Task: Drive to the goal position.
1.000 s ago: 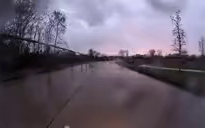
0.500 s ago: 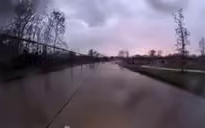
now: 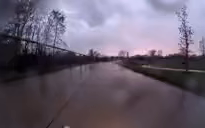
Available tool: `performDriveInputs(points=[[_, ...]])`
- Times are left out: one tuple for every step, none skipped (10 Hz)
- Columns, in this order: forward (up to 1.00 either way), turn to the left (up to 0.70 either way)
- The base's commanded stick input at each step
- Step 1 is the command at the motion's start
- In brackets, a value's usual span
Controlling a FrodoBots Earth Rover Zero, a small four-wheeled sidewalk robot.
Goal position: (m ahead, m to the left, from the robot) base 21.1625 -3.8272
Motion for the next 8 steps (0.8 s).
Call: performDriveInputs(points=[[0.7,0.0],[0.7,0.0],[0.7,0.0],[0.7,0.0],[0.7,0.0],[0.7,0.0],[0.7,0.0],[0.7,0.0]])
